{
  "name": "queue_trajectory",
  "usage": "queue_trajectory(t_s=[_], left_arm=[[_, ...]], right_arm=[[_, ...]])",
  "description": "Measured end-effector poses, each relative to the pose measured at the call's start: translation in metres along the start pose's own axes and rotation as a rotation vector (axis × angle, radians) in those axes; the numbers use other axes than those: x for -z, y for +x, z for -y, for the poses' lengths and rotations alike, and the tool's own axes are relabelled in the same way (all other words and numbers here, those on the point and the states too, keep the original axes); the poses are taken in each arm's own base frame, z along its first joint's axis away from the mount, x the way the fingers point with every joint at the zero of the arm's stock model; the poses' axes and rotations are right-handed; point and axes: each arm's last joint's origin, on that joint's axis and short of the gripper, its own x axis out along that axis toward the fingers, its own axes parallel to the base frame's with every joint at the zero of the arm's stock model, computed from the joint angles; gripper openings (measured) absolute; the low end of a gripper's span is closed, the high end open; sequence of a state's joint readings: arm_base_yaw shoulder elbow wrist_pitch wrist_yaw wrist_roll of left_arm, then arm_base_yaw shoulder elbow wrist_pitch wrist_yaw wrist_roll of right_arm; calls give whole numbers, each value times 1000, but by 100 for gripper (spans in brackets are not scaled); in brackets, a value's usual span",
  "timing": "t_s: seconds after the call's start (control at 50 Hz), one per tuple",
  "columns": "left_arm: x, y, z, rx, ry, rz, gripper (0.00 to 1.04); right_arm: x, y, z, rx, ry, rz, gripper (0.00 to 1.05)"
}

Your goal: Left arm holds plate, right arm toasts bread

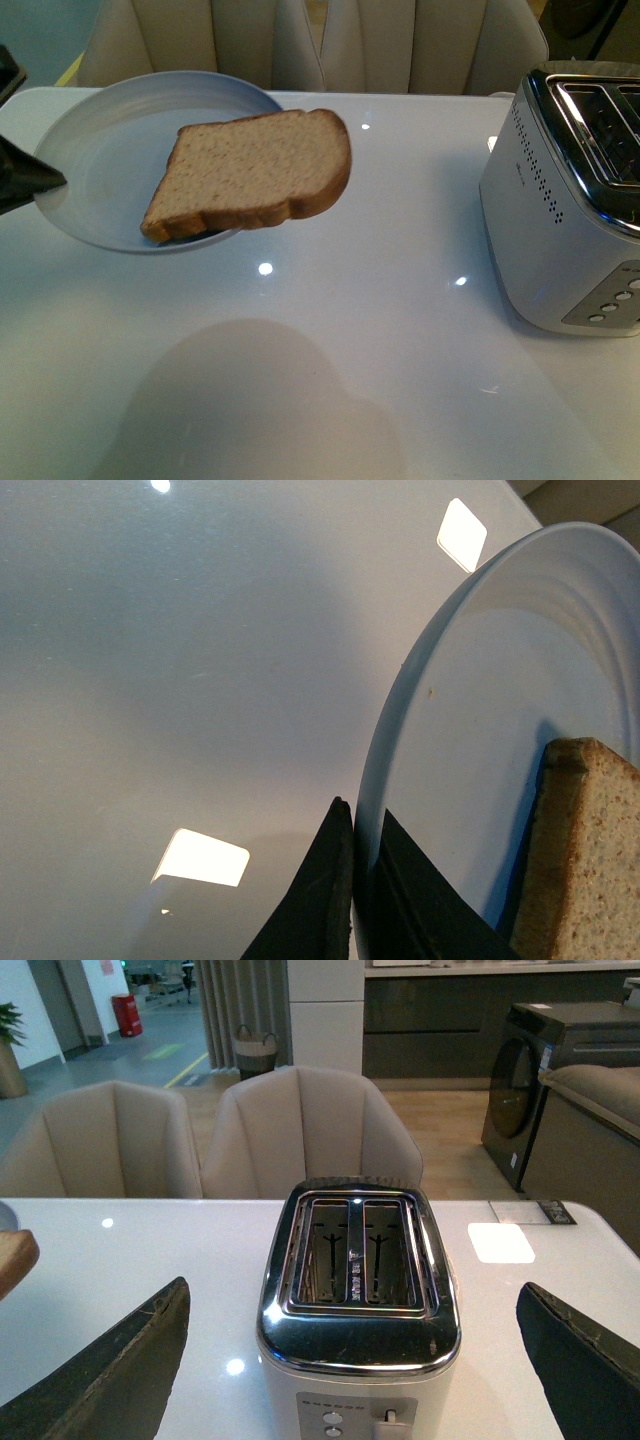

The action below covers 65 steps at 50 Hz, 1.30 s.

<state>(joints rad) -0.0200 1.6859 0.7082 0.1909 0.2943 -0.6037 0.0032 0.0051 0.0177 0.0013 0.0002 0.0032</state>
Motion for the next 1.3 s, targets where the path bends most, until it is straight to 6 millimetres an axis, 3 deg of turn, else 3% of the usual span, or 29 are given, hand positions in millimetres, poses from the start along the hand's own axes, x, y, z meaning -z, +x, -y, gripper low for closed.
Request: queue_trajectory(t_s=[0.42, 0.62, 1.08, 1.2, 1.3], left_arm=[[17, -10, 96, 77, 59, -30, 3], [30, -13, 124, 99, 54, -44, 3], [33, -19, 133, 118, 29, -27, 3], [33, -20, 133, 118, 28, -26, 3], [33, -20, 133, 119, 27, -27, 3]], right_arm=[[0, 0, 0, 0, 0, 0, 96], [0, 0, 0, 0, 0, 0, 96], [0, 0, 0, 0, 0, 0, 96], [7, 1, -2, 186, 151, -304, 96], [8, 1, -5, 195, 210, -326, 96]])
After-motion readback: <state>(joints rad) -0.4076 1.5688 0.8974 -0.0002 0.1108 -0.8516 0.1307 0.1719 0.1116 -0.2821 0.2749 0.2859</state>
